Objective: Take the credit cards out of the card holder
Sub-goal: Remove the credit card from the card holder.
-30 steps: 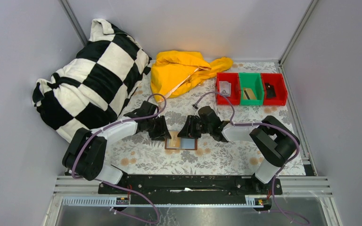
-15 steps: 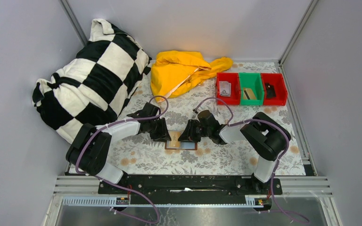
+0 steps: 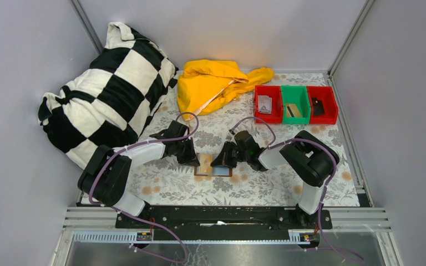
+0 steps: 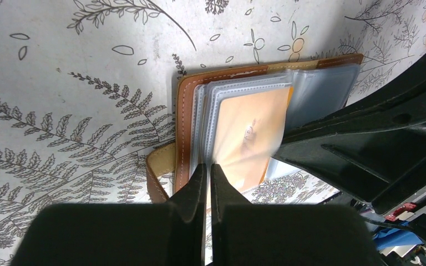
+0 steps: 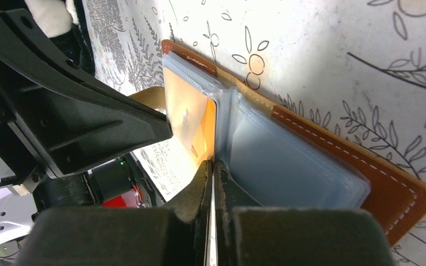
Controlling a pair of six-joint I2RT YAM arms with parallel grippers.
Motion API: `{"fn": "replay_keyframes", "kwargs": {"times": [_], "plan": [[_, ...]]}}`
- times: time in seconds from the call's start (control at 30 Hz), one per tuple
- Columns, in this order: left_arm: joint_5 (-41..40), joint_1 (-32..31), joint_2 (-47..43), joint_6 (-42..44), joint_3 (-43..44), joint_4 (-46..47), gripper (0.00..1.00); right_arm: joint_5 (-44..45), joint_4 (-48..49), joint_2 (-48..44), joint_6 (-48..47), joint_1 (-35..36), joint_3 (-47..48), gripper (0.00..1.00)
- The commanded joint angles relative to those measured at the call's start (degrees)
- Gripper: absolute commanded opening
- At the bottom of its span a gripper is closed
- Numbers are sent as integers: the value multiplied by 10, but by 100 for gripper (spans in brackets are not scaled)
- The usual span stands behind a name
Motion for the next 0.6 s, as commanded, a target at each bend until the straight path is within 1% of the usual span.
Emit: {"fn": "replay_keyframes", "kwargs": {"times": [0.0, 0.17, 0.37, 0.47, 0.57], "plan": [[2, -11, 13, 0, -3, 24, 0, -22, 51, 6, 27, 9, -15, 0], [-12, -11, 9, 2, -1, 13, 0, 2, 23, -37, 4, 6, -36, 0], [-8, -11, 0, 10, -2, 8, 0, 20, 4, -79, -11, 1, -55, 0], [-4, -11, -4, 15, -4, 10, 0, 27, 12, -89, -8, -1, -68, 0], [12, -11, -5, 18, -5, 18, 0, 18, 54, -84, 7, -1, -76, 0]]}}
